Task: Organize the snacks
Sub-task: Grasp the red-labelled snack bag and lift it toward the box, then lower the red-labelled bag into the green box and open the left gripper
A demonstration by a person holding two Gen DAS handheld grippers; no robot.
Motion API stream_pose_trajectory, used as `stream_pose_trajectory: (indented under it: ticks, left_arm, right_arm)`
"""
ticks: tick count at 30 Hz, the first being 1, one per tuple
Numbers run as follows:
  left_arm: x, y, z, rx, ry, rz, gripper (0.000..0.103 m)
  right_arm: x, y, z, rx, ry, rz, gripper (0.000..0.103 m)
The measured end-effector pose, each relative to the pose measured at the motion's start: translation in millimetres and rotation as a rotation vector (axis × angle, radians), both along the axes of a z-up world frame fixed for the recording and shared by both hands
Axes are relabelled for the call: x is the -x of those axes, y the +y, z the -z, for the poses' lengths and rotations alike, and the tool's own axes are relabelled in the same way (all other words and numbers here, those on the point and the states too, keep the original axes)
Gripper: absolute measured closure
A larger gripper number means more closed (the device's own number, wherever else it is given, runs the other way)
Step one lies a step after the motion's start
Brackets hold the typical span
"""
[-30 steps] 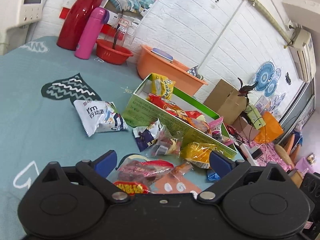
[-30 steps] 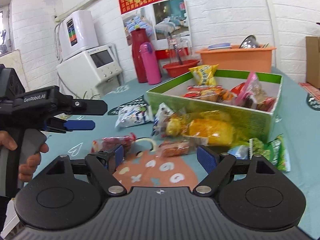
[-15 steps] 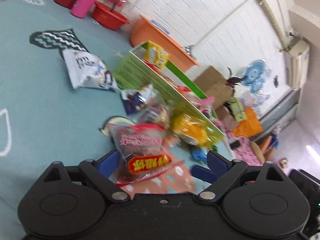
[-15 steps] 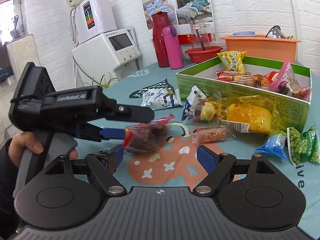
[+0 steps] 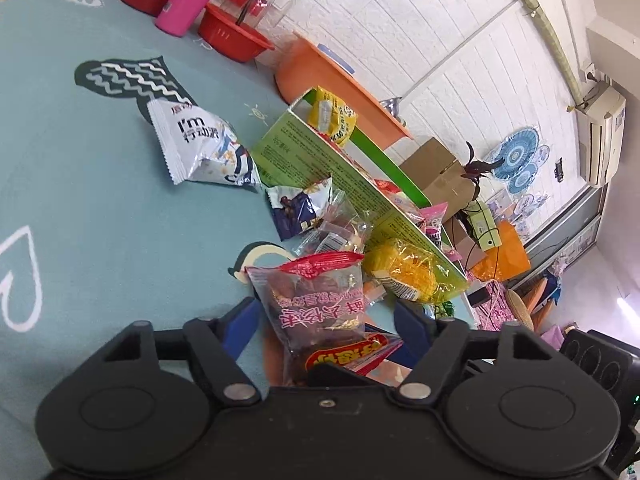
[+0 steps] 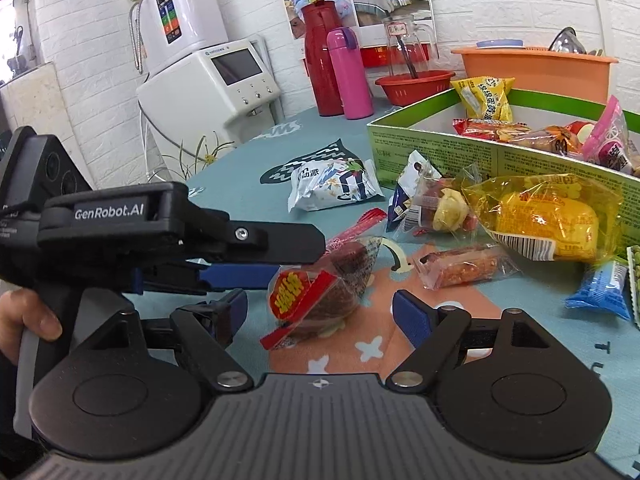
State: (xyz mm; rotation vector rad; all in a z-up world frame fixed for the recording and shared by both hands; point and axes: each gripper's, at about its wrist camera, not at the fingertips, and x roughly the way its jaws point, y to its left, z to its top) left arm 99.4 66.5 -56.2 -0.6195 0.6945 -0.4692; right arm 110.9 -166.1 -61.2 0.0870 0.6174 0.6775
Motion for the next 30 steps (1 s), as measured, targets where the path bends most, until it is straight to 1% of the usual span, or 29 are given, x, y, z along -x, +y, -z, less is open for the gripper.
stream_pose_trajectory:
  ticks: [1, 2, 3, 4, 5, 6, 7, 8, 13, 19, 22, 26, 30]
  left_arm:
    - [-2, -1, 3, 0.000, 0.011, 0.005, 0.052]
    - [-5, -1, 7, 0.019, 0.020, 0.017, 0.061]
    - [-6, -1, 10, 0.035, 0.031, 0.018, 0.064]
    - [-5, -2, 10, 0.039, 0.029, 0.013, 0.067]
    - [-3, -3, 8, 0.029, 0.020, 0.011, 0.069]
    - [-1, -5, 6, 0.020, 0.013, 0.011, 0.070]
    - [2, -7, 4, 0.014, 0.008, 0.011, 0.071]
    - [3, -8, 2, 0.015, 0.003, 0.011, 0.071]
    - [4, -18, -25, 0.001, -0.067, 0.031, 0.071]
    - [-13, -41, -64, -0.017, -0.169, 0.072, 0.070]
    - [-29, -54, -80, -0.024, -0.211, 0.094, 0.070]
    - [-52, -72, -95, -0.030, -0.248, 0.119, 0.068]
    - [-80, -89, -103, -0.033, -0.267, 0.139, 0.066]
  right_arm:
    - [-2, 1, 2, -0.001, 0.008, 0.004, 0.000]
    - [-5, 2, 4, -0.004, 0.015, 0.011, 0.000]
    - [-7, 3, 6, -0.009, 0.026, 0.015, 0.009]
    - [-7, 1, 7, -0.024, 0.039, 0.021, 0.015]
    - [-7, 0, 7, -0.033, 0.041, 0.024, 0.021]
    - [-5, -1, 6, -0.040, 0.034, 0.019, 0.024]
    - [-2, -3, 4, -0.044, 0.022, 0.015, 0.032]
    - [1, -3, 1, -0.041, 0.010, 0.010, 0.036]
    - [10, -9, -17, -0.042, -0.072, 0.005, 0.040]
    - [4, -28, -50, -0.062, -0.185, 0.034, 0.041]
    - [-4, -39, -64, -0.069, -0.237, 0.061, 0.041]
    - [-19, -53, -78, -0.071, -0.292, 0.096, 0.041]
    - [-39, -66, -85, -0.073, -0.332, 0.126, 0.041]
